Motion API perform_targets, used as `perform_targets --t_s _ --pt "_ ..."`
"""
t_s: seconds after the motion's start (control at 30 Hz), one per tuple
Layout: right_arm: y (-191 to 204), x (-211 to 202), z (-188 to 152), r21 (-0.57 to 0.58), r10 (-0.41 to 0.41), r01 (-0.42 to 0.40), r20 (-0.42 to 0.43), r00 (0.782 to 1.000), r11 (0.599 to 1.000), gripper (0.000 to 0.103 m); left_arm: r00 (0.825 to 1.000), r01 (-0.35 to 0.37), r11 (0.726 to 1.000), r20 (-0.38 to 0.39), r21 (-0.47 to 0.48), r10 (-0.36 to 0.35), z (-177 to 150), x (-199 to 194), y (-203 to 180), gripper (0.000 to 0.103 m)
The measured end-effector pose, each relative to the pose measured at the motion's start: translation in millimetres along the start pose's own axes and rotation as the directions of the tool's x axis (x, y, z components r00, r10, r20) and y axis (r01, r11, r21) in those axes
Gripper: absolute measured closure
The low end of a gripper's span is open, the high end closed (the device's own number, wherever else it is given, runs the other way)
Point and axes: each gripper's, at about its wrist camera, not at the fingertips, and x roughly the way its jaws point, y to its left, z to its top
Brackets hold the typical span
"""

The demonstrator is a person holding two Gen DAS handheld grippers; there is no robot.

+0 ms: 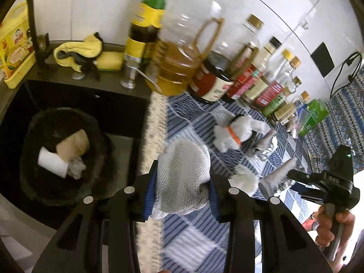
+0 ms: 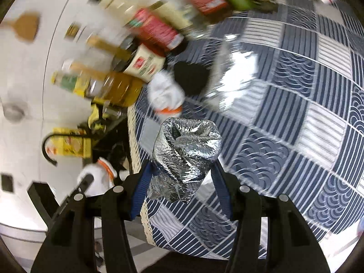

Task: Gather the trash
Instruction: 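Carry the white cloth and foil wrapper over the trash bin and open both grippers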

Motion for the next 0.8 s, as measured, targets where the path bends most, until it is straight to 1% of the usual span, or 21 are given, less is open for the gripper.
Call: perform_targets --t_s 0.1,0.2,0.43,0.6,0.67,0.73,0.8 --pt "38 22 -17 -0.051 -0.018 0.017 -0.027 0.999 0.999 0.049 1.0 0.01 1.0 0.02 -0.02 -0.01 4 -12 30 0.066" --pt "68 49 -34 -0.082 -0.039 0.035 -0.051 0.998 0.996 0.049 0.999 0.016 0.998 0.036 -0.055 -0.014 8 -28 68 0.066" --pt "117 110 -73 -0.092 -0.025 0.011 -0.158 0.987 0.996 0.049 0.999 -0.014 0.997 0.034 -0.074 0.016 9 -55 132 0.066" --pt "158 154 -97 -0.124 -0.022 -0.007 -0.231 0.973 0.992 0.049 0.998 -0.049 0.991 0.032 -0.123 0.053 -1 -73 178 0.066" --pt "174 170 -108 -0.144 -0.018 -0.022 -0.267 0.963 0.989 0.049 0.997 -0.063 0.986 0.035 -0.152 0.069 -5 -80 196 0.066" --pt "193 186 -115 -0.167 -0.012 -0.04 -0.3 0.954 0.985 0.049 0.995 -0.072 0.981 0.052 -0.181 0.082 -9 -90 212 0.066" --pt "212 196 -116 -0.187 0.003 -0.065 -0.314 0.949 0.98 0.049 0.993 -0.078 0.975 0.074 -0.208 0.095 -11 -99 225 0.066"
